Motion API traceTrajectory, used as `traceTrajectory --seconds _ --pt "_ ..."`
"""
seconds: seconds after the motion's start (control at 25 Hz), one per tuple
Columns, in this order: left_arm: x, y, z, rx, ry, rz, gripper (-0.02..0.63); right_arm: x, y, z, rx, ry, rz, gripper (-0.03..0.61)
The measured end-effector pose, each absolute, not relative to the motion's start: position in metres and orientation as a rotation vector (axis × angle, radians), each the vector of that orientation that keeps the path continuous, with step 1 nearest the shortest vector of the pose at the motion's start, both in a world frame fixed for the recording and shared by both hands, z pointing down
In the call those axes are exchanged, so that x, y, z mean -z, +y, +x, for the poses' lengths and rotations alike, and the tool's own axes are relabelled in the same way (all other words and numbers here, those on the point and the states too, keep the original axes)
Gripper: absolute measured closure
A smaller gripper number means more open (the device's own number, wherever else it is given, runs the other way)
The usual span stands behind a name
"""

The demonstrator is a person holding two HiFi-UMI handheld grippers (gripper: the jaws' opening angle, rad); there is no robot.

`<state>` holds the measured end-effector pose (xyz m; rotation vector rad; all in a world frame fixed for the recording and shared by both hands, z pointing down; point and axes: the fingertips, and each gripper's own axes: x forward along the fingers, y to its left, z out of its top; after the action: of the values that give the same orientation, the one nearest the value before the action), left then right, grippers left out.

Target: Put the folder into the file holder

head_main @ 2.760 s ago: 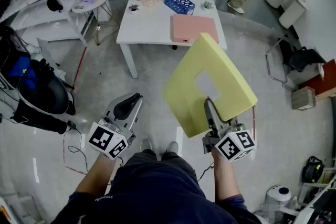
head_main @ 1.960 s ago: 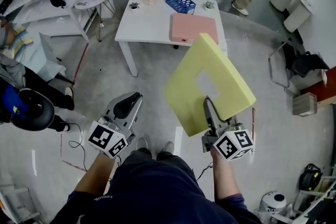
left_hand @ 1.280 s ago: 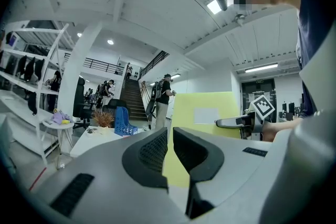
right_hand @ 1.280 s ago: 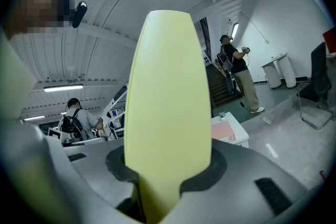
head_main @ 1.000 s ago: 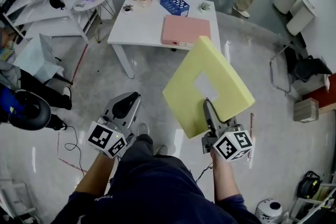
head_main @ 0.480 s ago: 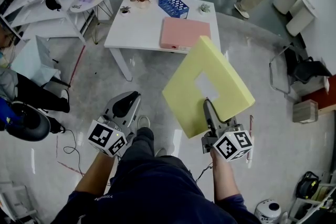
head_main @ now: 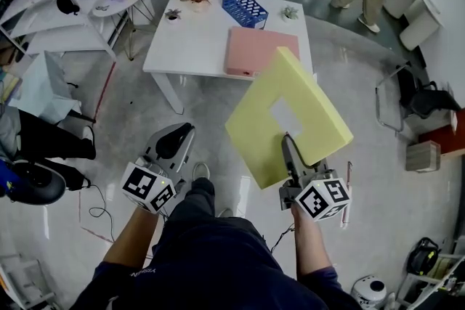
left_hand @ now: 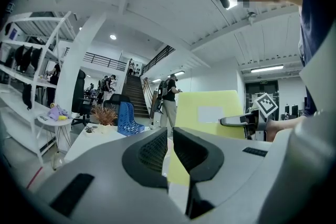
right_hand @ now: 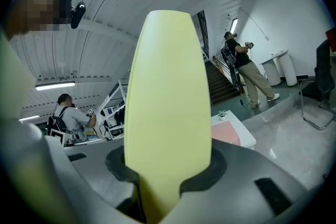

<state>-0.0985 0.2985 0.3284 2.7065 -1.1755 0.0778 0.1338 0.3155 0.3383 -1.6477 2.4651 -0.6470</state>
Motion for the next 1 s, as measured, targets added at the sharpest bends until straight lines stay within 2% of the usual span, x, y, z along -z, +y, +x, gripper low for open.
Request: traceTrajectory --seconds 1.0 --pt "-0.338 0.118 -0.165 -0.065 -1.066 2.717 0.558 -0.340 0.152 0.063 0.680 2.421 -1.748 0.411"
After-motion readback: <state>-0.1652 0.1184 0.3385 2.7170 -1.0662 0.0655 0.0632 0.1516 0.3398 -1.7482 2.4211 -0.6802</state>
